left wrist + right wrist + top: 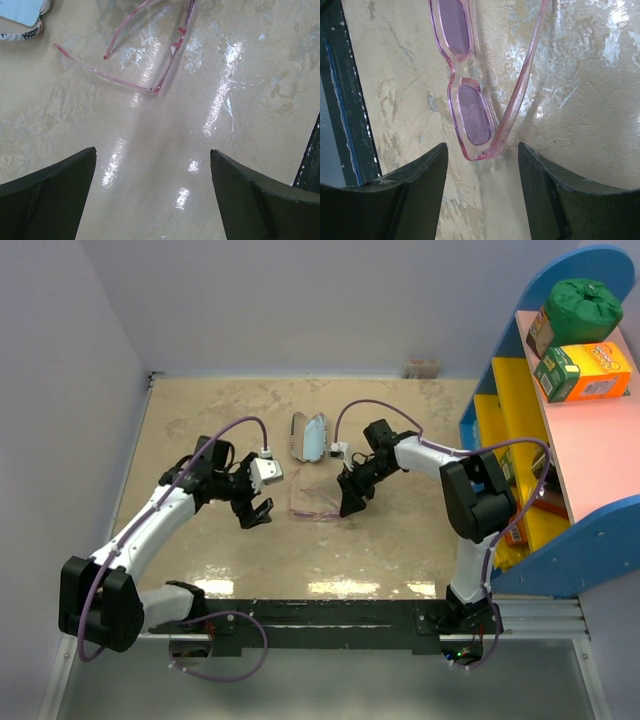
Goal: Organize the sunglasses
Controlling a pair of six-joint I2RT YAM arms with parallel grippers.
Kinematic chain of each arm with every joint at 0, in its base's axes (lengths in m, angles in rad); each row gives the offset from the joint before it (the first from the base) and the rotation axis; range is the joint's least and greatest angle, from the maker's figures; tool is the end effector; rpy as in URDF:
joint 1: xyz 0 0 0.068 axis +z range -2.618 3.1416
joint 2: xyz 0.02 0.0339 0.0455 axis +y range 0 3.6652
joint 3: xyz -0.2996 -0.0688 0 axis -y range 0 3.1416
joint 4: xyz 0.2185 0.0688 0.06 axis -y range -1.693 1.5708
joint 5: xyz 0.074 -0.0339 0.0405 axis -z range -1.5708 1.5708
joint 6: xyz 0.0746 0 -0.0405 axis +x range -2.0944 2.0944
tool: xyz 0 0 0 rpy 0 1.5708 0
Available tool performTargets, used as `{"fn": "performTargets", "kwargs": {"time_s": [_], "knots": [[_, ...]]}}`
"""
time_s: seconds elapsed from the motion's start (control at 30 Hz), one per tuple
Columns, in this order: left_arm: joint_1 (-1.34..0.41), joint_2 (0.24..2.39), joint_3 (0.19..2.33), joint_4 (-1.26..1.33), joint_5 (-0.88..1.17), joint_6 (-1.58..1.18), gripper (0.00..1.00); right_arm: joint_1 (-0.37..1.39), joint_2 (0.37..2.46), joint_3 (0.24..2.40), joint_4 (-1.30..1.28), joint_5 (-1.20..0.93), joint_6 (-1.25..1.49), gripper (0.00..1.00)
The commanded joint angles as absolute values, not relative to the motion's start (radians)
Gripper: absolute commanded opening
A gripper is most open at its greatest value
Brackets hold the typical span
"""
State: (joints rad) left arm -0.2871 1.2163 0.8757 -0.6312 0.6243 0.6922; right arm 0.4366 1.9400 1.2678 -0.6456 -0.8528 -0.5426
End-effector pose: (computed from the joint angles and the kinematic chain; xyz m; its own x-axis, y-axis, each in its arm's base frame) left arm 0.1966 -0.1035 0.2669 -0.2614 0.6171 -0.7422 0.9257 0.3780 -0.0118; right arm 0.3090 0.2062 0.1846 -0.5195 -0.6173 -0.5909 -0.8376 0.2309 0.4952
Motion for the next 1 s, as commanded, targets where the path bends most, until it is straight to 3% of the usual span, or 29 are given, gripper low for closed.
{"fn": "performTargets", "kwargs": {"time_s": [0.0, 0.1, 0.27, 0.4, 0.53, 0.8, 0.97], "knots": [[-0.279, 1.163, 0.828, -0.548, 0.641, 0.66, 1.0, 0.437, 1.902, 1.275, -0.669, -0.838, -0.568, 0.62], [-0.279, 1.132, 0.79, -0.482, 0.6, 0.604, 1.0, 0.439, 1.836, 1.287, -0.612, -0.79, -0.511, 0.62], [-0.275, 1.065, 0.733, -0.423, 0.578, 0.581, 1.0, 0.44, 1.752, 1.344, -0.459, -0.528, -0.368, 0.66], [-0.27, 1.039, 0.721, -0.396, 0.539, 0.56, 1.0, 0.439, 1.859, 1.514, -0.452, -0.346, -0.267, 0.68], [-0.265, 1.02, 0.692, -0.342, 0.483, 0.532, 1.0, 0.442, 1.998, 1.713, -0.476, -0.393, -0.19, 0.68], [-0.244, 0.991, 0.667, -0.311, 0.446, 0.517, 1.0, 0.479, 2.161, 1.855, -0.324, -0.185, -0.066, 0.67], [-0.236, 0.992, 0.661, -0.295, 0.437, 0.515, 1.0, 0.485, 2.287, 2.005, -0.321, -0.161, -0.014, 0.7]]}}
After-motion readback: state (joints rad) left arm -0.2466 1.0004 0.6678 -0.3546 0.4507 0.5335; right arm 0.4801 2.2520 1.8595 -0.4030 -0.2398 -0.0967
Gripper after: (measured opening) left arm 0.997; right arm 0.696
